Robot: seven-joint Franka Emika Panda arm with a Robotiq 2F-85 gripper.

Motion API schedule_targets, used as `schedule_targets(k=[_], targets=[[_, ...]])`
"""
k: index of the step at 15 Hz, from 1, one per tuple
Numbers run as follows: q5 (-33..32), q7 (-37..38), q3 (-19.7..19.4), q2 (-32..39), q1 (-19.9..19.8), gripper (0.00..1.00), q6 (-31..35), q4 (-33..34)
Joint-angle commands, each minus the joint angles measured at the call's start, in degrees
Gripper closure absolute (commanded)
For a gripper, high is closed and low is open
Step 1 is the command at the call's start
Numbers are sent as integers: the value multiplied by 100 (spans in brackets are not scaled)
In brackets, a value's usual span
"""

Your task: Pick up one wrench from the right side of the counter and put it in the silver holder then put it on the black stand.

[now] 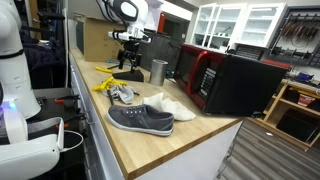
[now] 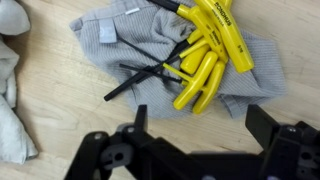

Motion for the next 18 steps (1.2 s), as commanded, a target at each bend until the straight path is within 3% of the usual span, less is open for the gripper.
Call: schedule_targets(k=[1, 9, 10, 18], targets=[[-50, 221, 99, 241, -117, 0, 111, 51], [-85, 297, 102, 740, -235, 0, 355, 99], [-87, 303, 105, 792, -236, 18, 394, 102], [-62, 295, 145, 928, -223, 80, 407, 146]])
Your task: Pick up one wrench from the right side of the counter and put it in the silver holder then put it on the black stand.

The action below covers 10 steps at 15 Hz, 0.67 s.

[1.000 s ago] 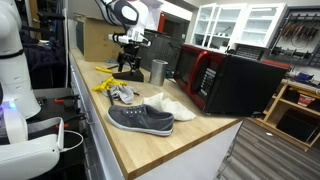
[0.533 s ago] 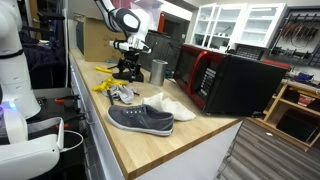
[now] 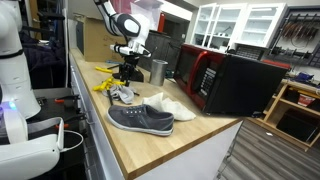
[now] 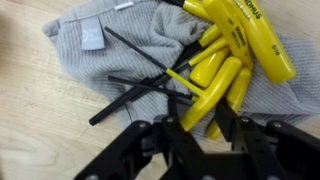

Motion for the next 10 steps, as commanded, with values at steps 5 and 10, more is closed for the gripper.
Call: schedule_targets(k=[5, 10], targets=[[65, 195, 198, -228, -8, 95, -120, 110], [175, 181, 213, -622, -7, 95, -118, 324]])
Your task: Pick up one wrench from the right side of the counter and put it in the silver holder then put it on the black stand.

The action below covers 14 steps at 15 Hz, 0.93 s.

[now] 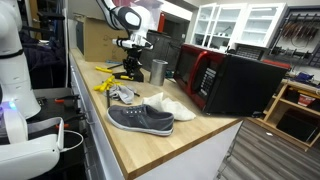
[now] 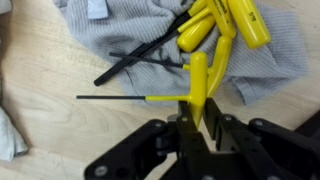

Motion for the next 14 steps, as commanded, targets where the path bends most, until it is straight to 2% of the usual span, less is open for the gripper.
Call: schedule_targets(k=[1, 6, 14], targets=[[208, 54, 54, -407, -9, 95, -110, 201], [1412, -395, 14, -461, 96, 95, 53, 847], [3213, -1379, 12, 149, 94, 95, 242, 2090]])
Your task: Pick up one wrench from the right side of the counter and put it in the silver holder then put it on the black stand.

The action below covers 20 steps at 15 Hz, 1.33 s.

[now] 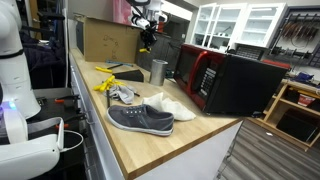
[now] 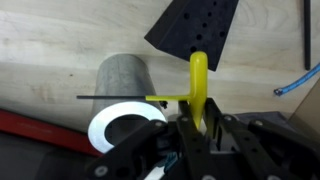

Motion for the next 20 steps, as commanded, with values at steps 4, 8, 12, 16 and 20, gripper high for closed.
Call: schedule_targets(k=[4, 8, 12, 16, 20], targets=[[1474, -921, 78, 682, -123, 95, 23, 985], [2419, -1555, 143, 1017, -263, 95, -19, 1317], [3156, -2012, 171, 1242, -448, 95, -59, 1429], [3891, -2365, 165, 1349, -610, 95, -90, 1377], [4610, -2540, 131, 1352, -690, 95, -131, 1272]])
